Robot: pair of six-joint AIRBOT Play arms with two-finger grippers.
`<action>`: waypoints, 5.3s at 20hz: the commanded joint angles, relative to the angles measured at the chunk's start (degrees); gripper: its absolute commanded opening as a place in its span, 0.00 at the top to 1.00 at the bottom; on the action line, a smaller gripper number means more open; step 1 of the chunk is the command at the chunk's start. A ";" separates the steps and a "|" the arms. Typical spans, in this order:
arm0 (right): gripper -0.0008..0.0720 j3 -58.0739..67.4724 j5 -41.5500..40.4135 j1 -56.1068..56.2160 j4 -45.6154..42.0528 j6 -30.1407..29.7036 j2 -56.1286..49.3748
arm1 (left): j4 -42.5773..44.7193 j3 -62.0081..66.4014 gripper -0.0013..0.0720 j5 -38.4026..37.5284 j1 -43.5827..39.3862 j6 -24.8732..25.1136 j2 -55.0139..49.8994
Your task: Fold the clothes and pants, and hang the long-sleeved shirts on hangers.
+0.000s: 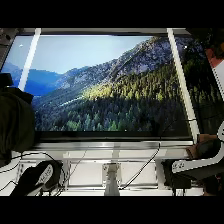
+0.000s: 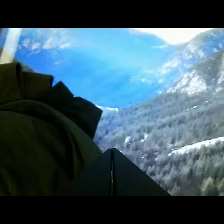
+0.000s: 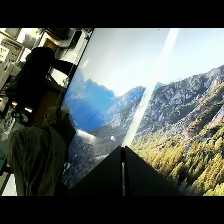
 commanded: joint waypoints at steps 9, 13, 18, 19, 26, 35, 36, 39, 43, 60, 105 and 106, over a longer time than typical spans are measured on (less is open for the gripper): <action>0.93 0.07 0.02 0.04 0.02 0.00 0.02 | 1.97 -0.04 0.97 1.68 0.07 0.00 -1.20; 0.93 0.07 0.02 0.04 0.02 0.00 0.02 | 1.95 -0.87 0.97 2.03 0.07 0.00 -2.10; 0.93 0.07 -0.02 0.04 0.07 0.02 0.02 | 3.43 -4.28 0.97 3.69 0.11 0.00 -2.10; 0.93 0.07 -0.17 0.04 0.09 0.00 0.02 | 5.29 -5.40 0.97 4.13 0.11 0.00 -2.10; 0.93 0.07 -1.84 0.04 0.26 0.11 0.02 | 21.62 -18.97 0.94 2.97 0.11 -1.79 -2.10; 0.36 -3.39 -1.86 3.04 -3.80 0.13 -0.04 | 33.20 -24.79 0.22 -0.57 4.87 -31.41 -5.49; 0.36 -3.39 -1.73 3.67 -4.20 0.13 -0.04 | 33.16 -24.79 0.22 -1.16 6.93 -34.03 -6.23; 0.36 -3.39 -1.70 5.60 -4.35 0.13 -0.04 | 29.73 -24.79 0.22 -1.90 13.94 -32.65 -7.85; 0.23 -3.39 -2.86 7.76 -4.74 0.11 -0.04 | 19.56 -24.79 0.30 -6.95 20.39 -30.64 -7.93; 0.93 -3.39 0.15 8.63 -6.43 0.07 0.00 | 7.15 -24.52 0.97 -17.18 21.42 -24.63 -10.49; 0.94 -11.85 -3.69 -10.25 -28.30 8.59 3.65 | -31.39 -1.03 0.97 -21.84 -29.03 -0.39 -23.28; 0.94 -14.38 -2.95 -10.08 -26.71 7.23 3.65 | -26.10 -1.18 0.97 -16.70 -27.61 -1.51 -23.28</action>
